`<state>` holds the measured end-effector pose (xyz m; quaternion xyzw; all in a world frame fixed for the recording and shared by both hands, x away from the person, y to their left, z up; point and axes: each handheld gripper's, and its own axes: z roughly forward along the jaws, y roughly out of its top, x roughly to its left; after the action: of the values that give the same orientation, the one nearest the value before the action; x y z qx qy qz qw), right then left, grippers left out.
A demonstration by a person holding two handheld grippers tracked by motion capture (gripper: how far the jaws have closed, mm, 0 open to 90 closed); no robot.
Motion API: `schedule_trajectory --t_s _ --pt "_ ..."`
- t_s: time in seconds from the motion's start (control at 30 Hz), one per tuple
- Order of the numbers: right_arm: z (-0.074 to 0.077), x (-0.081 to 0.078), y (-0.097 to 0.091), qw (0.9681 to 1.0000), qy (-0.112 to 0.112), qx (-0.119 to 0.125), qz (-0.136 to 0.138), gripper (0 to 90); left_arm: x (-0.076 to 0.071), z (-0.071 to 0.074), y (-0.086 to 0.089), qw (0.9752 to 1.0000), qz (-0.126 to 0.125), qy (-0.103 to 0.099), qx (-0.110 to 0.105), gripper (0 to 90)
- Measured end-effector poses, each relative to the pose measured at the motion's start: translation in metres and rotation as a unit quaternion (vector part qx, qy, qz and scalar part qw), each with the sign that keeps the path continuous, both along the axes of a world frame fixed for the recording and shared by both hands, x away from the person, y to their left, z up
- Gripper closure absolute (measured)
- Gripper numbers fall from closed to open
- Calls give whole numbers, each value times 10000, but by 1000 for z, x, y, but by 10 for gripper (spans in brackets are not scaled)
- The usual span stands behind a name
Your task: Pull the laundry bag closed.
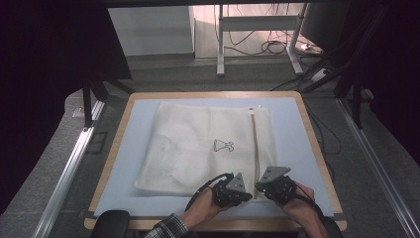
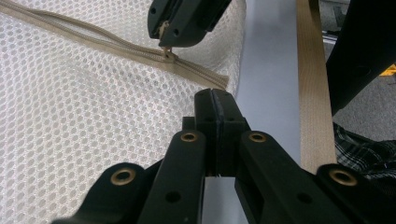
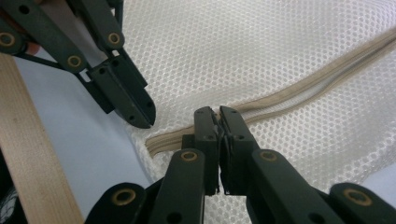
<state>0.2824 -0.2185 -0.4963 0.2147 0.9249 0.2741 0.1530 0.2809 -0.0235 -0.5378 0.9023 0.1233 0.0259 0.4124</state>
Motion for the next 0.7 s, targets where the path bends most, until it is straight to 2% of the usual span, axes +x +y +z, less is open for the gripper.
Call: schedule_trajectory --t_s 0.43,0.7 --pt "-1 10 -3 9998 52 179 -112 861 0 -1 1 10000 8 25 -46 898" --pt "-2 16 -4 9998 12 176 -112 861 1 -1 1 10000 19 53 -63 898"
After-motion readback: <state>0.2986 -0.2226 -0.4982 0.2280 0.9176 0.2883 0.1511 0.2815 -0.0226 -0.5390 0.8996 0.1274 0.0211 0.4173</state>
